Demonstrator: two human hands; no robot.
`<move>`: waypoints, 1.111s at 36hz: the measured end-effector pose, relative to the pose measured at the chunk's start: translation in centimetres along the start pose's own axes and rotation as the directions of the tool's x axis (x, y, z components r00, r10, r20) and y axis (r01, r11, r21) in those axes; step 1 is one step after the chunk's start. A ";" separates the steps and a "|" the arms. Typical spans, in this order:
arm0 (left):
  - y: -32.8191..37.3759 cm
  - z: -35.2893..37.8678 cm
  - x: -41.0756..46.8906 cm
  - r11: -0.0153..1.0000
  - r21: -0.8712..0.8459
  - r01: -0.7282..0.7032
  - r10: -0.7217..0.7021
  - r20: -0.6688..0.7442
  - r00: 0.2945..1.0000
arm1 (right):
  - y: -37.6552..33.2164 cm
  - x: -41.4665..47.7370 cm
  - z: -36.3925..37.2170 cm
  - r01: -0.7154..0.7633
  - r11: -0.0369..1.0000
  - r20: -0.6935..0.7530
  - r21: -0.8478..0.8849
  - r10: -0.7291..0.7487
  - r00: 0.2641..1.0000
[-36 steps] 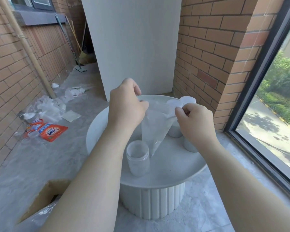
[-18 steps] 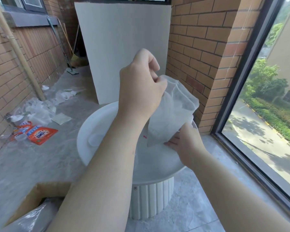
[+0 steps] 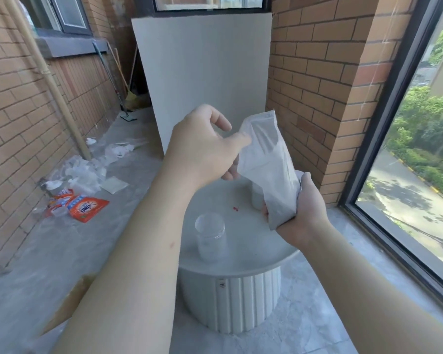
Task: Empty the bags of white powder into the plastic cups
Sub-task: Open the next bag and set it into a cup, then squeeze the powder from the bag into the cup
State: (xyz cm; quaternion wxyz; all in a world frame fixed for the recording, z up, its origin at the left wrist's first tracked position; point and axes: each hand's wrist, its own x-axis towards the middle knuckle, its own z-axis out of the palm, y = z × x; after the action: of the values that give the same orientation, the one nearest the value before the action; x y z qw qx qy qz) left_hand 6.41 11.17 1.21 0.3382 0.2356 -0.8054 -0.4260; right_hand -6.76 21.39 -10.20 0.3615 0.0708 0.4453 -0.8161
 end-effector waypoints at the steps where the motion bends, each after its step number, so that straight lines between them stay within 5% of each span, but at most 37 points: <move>1: 0.0 -0.1 -0.2 0.999 0.005 0.032 -0.032 0.050 0.998 | -0.2 0.1 0.0 0.021 1.000 -0.006 -0.005 -0.021 1.000; 10: -1.7 -1.0 -2.0 0.994 0.042 0.104 -0.110 0.176 0.978 | -0.6 -0.5 0.8 0.115 0.975 -0.064 -0.189 -0.129 0.990; 17: -3.2 -1.8 -2.5 0.988 -0.086 0.128 -0.118 0.117 0.986 | 0.4 -0.5 0.4 0.287 0.825 -0.098 -0.486 -0.378 0.920; 23: -5.3 -1.8 -2.0 0.954 -0.202 0.222 -0.216 0.056 0.975 | 0.7 0.2 -0.1 0.312 0.815 -0.110 -0.488 -0.412 0.905; 26: -8.1 -2.3 -1.5 0.964 0.031 0.265 -0.267 0.083 0.960 | 0.2 0.5 -0.3 0.352 0.801 -0.122 -0.484 -0.460 0.879; 30: -11.8 -2.2 -2.1 0.858 0.510 0.058 -0.323 0.449 0.833 | -0.6 1.0 -0.5 0.398 0.796 -0.131 -0.457 -0.503 0.854; 32: -12.7 -1.4 -2.4 0.835 0.549 0.017 -0.344 0.499 0.796 | -0.7 1.3 -0.7 0.417 0.780 -0.139 -0.467 -0.530 0.837; 40: -14.3 1.0 -1.4 0.856 0.514 0.050 -0.246 0.323 0.914 | -0.8 2.2 -0.8 0.485 0.682 -0.093 -0.547 -0.626 0.775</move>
State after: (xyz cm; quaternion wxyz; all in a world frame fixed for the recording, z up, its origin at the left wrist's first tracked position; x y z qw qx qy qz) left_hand 7.87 5.08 -11.75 0.0709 0.2904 -0.9160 -0.2677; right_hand -9.02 21.15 -11.16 0.0348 -0.0524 0.6834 -0.7273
